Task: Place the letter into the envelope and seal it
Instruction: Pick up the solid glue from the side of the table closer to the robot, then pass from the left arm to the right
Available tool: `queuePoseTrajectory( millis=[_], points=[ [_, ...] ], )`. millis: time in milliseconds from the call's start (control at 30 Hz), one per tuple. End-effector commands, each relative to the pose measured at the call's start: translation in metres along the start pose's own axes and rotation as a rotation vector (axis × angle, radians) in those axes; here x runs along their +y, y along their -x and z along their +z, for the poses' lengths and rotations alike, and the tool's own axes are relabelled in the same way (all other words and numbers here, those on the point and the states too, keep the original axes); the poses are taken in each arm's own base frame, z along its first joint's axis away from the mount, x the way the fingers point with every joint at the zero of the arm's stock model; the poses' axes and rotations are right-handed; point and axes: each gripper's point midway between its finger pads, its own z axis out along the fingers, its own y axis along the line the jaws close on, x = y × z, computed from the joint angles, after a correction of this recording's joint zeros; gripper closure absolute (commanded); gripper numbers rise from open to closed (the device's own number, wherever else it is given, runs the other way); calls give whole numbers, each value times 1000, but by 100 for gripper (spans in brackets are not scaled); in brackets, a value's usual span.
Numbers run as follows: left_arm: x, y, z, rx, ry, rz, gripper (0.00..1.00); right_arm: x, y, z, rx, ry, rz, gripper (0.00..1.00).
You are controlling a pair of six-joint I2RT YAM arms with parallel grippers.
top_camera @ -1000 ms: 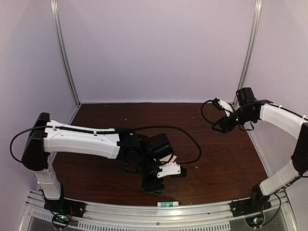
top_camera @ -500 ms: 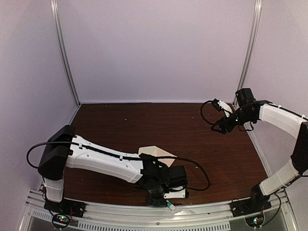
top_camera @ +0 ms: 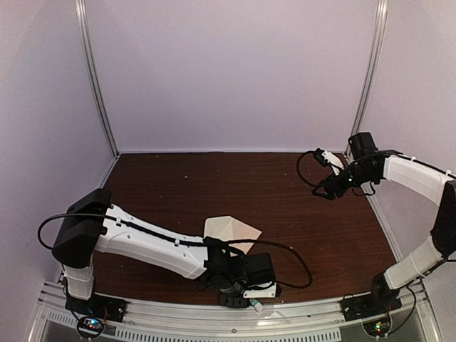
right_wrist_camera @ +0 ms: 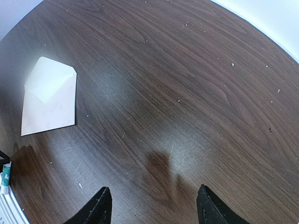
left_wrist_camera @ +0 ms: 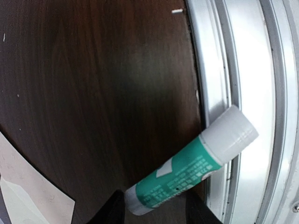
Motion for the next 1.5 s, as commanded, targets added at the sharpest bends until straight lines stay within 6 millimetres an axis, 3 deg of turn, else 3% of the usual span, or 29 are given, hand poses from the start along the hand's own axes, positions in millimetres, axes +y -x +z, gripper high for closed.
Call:
queuePoseTrajectory(
  millis=[0, 167, 467, 667, 767, 900, 1100, 1233, 1467],
  points=[
    [0, 20, -1, -87, 33, 98, 53, 3, 0, 1, -11, 17, -11, 37],
    [-3, 28, 1, -110, 27, 179, 55, 4, -1, 2, -7, 27, -10, 37],
    [-6, 33, 1, -134, 20, 268, 86, 10, 1, -1, -19, 50, -12, 38],
    [27, 28, -13, -158, 42, 132, 92, 23, 21, -14, -52, 127, -28, 39],
    [61, 25, -31, -251, 9, -70, 92, 39, 29, -21, -71, 212, -39, 39],
    [90, 37, -69, -453, -68, -283, 92, 64, 34, -18, -65, 313, -86, 39],
    [126, 50, -104, -648, -116, -469, 91, 126, 31, -1, 39, 511, -226, 40],
    [137, 53, -119, -735, -144, -528, 90, 155, 29, 8, 81, 613, -260, 40],
    [139, 51, -124, -761, -156, -556, 90, 186, 32, -4, 74, 804, -247, 40]
  ],
)
